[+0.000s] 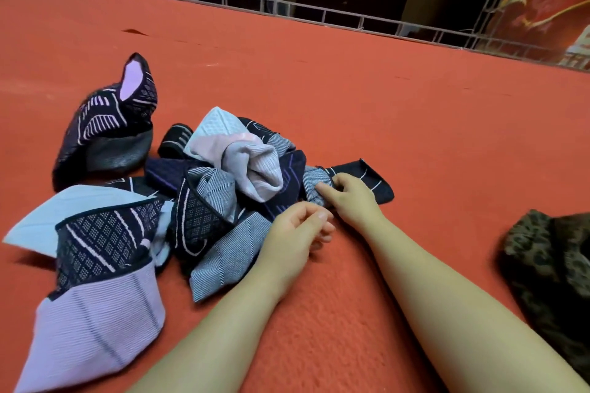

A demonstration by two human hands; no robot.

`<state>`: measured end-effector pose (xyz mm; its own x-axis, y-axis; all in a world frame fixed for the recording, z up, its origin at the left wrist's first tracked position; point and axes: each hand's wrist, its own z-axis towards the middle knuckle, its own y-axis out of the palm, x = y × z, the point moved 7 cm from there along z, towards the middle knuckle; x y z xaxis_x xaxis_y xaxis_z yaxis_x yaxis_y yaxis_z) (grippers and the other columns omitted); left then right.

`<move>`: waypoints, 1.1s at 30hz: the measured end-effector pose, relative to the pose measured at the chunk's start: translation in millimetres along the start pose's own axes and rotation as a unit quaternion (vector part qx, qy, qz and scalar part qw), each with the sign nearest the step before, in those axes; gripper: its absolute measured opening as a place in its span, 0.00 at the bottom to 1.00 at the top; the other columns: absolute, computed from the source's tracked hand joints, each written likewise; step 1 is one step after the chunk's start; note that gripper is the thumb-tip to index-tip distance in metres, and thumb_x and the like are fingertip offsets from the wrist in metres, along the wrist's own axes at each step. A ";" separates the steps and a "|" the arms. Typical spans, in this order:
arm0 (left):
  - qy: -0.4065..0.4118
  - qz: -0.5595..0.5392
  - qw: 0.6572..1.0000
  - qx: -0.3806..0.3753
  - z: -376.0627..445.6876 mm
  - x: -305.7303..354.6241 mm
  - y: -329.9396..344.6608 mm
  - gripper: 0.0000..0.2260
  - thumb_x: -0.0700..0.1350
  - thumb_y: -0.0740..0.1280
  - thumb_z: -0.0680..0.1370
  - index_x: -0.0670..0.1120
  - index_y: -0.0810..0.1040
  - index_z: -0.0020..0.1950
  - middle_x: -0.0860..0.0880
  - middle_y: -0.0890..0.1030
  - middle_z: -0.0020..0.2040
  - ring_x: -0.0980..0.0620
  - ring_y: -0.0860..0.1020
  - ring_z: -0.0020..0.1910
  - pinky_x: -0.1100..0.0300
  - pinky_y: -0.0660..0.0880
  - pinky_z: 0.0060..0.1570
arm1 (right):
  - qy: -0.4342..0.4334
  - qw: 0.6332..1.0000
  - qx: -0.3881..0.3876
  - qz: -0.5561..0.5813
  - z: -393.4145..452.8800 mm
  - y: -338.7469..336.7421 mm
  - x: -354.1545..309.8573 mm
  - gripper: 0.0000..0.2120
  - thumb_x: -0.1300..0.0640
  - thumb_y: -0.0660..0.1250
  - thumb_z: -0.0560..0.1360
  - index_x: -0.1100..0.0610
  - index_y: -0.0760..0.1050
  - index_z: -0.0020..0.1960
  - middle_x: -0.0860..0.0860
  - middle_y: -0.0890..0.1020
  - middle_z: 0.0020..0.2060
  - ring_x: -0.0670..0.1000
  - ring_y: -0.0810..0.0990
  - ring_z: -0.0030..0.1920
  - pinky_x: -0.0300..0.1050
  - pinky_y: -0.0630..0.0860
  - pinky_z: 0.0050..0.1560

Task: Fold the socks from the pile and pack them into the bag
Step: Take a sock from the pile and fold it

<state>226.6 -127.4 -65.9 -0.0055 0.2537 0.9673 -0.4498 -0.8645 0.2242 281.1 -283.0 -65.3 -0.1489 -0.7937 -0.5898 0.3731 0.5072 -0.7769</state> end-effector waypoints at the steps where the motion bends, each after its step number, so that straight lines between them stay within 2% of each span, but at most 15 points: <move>1: 0.015 -0.006 1.000 0.018 0.7 2.1 -3.7 0.05 0.47 0.63 0.72 0.46 0.76 0.42 0.55 0.80 0.32 0.60 0.76 0.33 0.66 0.71 0.35 | -0.003 0.998 -0.011 0.068 -5.9 -3.3 1.7 0.18 0.47 0.67 0.74 0.53 0.64 0.33 0.46 0.71 0.28 0.48 0.70 0.32 0.47 0.67 0.40; 3: 0.050 -0.012 0.997 0.060 1.3 6.2 -11.1 0.08 0.50 0.62 0.70 0.49 0.76 0.44 0.56 0.80 0.37 0.61 0.76 0.38 0.65 0.72 0.38 | -0.015 0.987 -0.033 0.156 -26.1 -15.0 2.3 0.16 0.54 0.68 0.75 0.52 0.65 0.33 0.44 0.68 0.28 0.42 0.65 0.29 0.42 0.64 0.33; 6: 0.074 -0.013 0.994 0.080 1.0 6.4 -14.8 0.11 0.51 0.62 0.70 0.51 0.75 0.50 0.54 0.77 0.47 0.59 0.75 0.47 0.59 0.73 0.49 | -0.044 0.978 -0.066 0.191 -67.6 -32.8 -1.9 0.15 0.58 0.70 0.74 0.52 0.66 0.33 0.43 0.68 0.29 0.39 0.65 0.28 0.37 0.63 0.30; 10: 0.016 0.084 0.996 0.023 1.9 -5.5 -3.3 0.08 0.50 0.66 0.76 0.54 0.75 0.54 0.56 0.76 0.49 0.55 0.74 0.51 0.52 0.70 0.61 | -0.051 0.967 -0.091 0.231 -122.6 -43.3 -5.2 0.13 0.52 0.71 0.68 0.52 0.67 0.33 0.42 0.70 0.28 0.41 0.67 0.30 0.37 0.67 0.31; 13: 0.021 0.234 0.970 -0.056 -0.2 -10.8 10.0 0.05 0.51 0.65 0.77 0.54 0.77 0.52 0.56 0.79 0.52 0.57 0.75 0.53 0.60 0.69 0.61 | -0.045 0.961 -0.159 0.222 -146.3 -38.7 -2.7 0.11 0.50 0.69 0.67 0.52 0.68 0.33 0.46 0.71 0.29 0.45 0.71 0.32 0.45 0.73 0.32; 14: 0.030 0.275 0.957 -0.089 -3.3 -11.2 15.6 0.05 0.53 0.65 0.76 0.55 0.77 0.49 0.56 0.80 0.51 0.58 0.76 0.54 0.62 0.69 0.60 | -0.045 0.959 -0.160 0.229 -146.0 -40.8 -0.9 0.10 0.49 0.67 0.68 0.51 0.69 0.33 0.45 0.71 0.30 0.44 0.72 0.32 0.47 0.75 0.34; 16: 0.053 0.327 0.933 -0.137 -9.0 -10.1 22.1 0.11 0.62 0.62 0.70 0.58 0.78 0.44 0.58 0.80 0.49 0.60 0.76 0.53 0.62 0.69 0.59 | -0.071 0.967 -0.085 0.230 -134.9 -57.2 5.9 0.10 0.43 0.62 0.71 0.48 0.74 0.36 0.43 0.76 0.34 0.43 0.75 0.38 0.47 0.75 0.45; 19: 0.074 0.343 0.917 -0.190 -16.2 -9.2 29.9 0.11 0.63 0.59 0.67 0.62 0.78 0.38 0.57 0.81 0.48 0.63 0.77 0.50 0.64 0.70 0.56 | -0.124 0.978 0.007 0.170 -119.9 -72.9 15.0 0.21 0.33 0.50 0.75 0.42 0.75 0.53 0.40 0.78 0.53 0.41 0.73 0.60 0.43 0.65 0.65; 21: 0.091 0.329 0.917 -0.207 -20.9 -3.6 36.7 0.07 0.62 0.59 0.68 0.65 0.77 0.36 0.54 0.81 0.48 0.61 0.77 0.50 0.68 0.70 0.54 | -0.133 0.984 -0.007 0.119 -115.4 -64.8 18.2 0.28 0.28 0.41 0.73 0.38 0.70 0.59 0.36 0.72 0.62 0.41 0.61 0.71 0.43 0.52 0.73; 23: 0.117 0.311 0.920 -0.206 -23.2 -2.0 41.0 0.11 0.61 0.59 0.70 0.59 0.77 0.34 0.49 0.81 0.45 0.56 0.78 0.49 0.64 0.71 0.53 | -0.148 0.985 -0.057 0.063 -116.6 -53.0 14.8 0.31 0.27 0.36 0.72 0.36 0.69 0.61 0.33 0.68 0.65 0.40 0.51 0.74 0.43 0.38 0.73; 26: 0.158 0.287 0.930 -0.168 -22.5 0.0 38.3 0.23 0.61 0.58 0.72 0.42 0.76 0.37 0.41 0.80 0.41 0.44 0.78 0.46 0.46 0.72 0.51 | -0.143 0.984 -0.106 0.005 -119.5 -43.4 13.5 0.39 0.31 0.32 0.71 0.45 0.75 0.59 0.39 0.75 0.61 0.42 0.57 0.72 0.50 0.32 0.72; 28: 0.179 0.282 0.935 -0.118 -20.6 3.1 31.9 0.29 0.66 0.57 0.73 0.38 0.73 0.36 0.39 0.78 0.37 0.41 0.77 0.41 0.43 0.72 0.46 | -0.145 0.982 -0.115 -0.033 -120.5 -43.8 12.0 0.43 0.30 0.30 0.69 0.53 0.76 0.51 0.45 0.79 0.49 0.47 0.66 0.61 0.51 0.40 0.72; 29: 0.192 0.282 0.936 -0.089 -20.1 5.6 28.2 0.33 0.69 0.55 0.73 0.38 0.71 0.35 0.40 0.75 0.34 0.41 0.75 0.39 0.44 0.71 0.44 | -0.151 0.981 -0.117 -0.043 -121.4 -44.6 9.9 0.40 0.31 0.32 0.70 0.54 0.75 0.44 0.46 0.78 0.40 0.48 0.68 0.53 0.49 0.48 0.70; 31: 0.212 0.269 0.939 -0.031 -20.9 13.4 21.7 0.33 0.72 0.51 0.73 0.42 0.65 0.32 0.46 0.67 0.30 0.49 0.71 0.32 0.54 0.70 0.38 | -0.156 0.981 -0.117 -0.015 -122.7 -47.7 5.5 0.26 0.34 0.41 0.70 0.52 0.64 0.31 0.46 0.67 0.27 0.48 0.66 0.38 0.48 0.63 0.52; 33: 0.227 0.254 0.940 0.007 -23.6 21.4 18.1 0.28 0.72 0.50 0.73 0.47 0.62 0.32 0.54 0.63 0.29 0.59 0.64 0.29 0.64 0.63 0.32 | -0.112 0.983 -0.118 0.089 -120.8 -50.6 7.9 0.21 0.35 0.53 0.67 0.52 0.58 0.28 0.45 0.61 0.24 0.46 0.62 0.31 0.47 0.62 0.37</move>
<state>197.3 -127.4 -43.9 -0.5983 -0.0381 0.8003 -0.2747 -0.9286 -0.2496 150.4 -274.4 -57.4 0.1145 -0.7260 -0.6781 0.1476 0.6874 -0.7111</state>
